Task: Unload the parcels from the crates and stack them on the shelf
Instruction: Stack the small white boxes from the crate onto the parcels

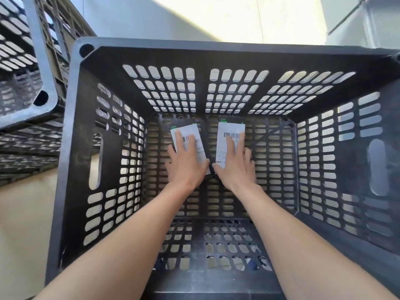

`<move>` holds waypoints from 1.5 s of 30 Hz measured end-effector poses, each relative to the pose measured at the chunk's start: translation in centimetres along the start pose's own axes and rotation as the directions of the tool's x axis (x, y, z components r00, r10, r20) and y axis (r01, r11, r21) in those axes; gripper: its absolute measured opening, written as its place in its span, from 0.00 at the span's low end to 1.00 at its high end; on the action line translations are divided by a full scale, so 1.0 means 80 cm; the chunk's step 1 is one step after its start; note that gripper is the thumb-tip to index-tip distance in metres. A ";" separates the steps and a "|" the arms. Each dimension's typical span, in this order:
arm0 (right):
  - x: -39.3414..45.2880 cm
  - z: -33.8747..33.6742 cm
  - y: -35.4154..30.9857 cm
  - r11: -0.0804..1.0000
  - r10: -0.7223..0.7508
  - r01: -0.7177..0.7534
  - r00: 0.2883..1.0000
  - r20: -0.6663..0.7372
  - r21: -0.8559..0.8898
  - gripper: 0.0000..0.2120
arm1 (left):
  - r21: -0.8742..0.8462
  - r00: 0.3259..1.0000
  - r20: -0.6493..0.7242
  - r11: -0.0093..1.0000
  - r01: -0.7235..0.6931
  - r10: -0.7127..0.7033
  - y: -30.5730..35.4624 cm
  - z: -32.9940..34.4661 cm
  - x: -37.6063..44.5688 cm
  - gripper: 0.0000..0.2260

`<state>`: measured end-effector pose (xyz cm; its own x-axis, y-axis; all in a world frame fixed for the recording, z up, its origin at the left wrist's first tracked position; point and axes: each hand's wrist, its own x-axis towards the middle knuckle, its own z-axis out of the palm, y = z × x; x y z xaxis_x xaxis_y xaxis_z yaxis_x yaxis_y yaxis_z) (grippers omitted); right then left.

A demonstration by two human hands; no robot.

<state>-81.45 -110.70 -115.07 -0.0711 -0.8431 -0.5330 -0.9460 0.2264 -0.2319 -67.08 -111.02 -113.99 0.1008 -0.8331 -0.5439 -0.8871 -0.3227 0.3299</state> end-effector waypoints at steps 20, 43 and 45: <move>-0.071 -0.122 0.026 0.976 0.070 -0.051 0.994 -0.085 0.214 0.37 | 0.025 0.979 0.055 0.980 -0.199 0.198 0.058 -0.060 -0.057 0.36; -0.492 -0.295 0.137 0.869 0.416 -0.090 0.666 -0.619 0.487 0.31 | 0.139 0.575 -0.062 0.577 -0.805 0.816 0.267 -0.182 -0.394 0.38; -0.532 -0.302 0.152 0.868 0.446 -0.115 0.610 -0.655 0.484 0.30 | 0.152 0.519 -0.040 0.518 -0.842 0.854 0.286 -0.179 -0.429 0.38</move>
<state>-97.59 -83.81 -75.54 -0.6720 -0.7332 0.1040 -0.6598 0.5291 -0.5336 -84.36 -96.22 -76.69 -0.6873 -0.7257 0.0308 -0.6131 0.6023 0.5112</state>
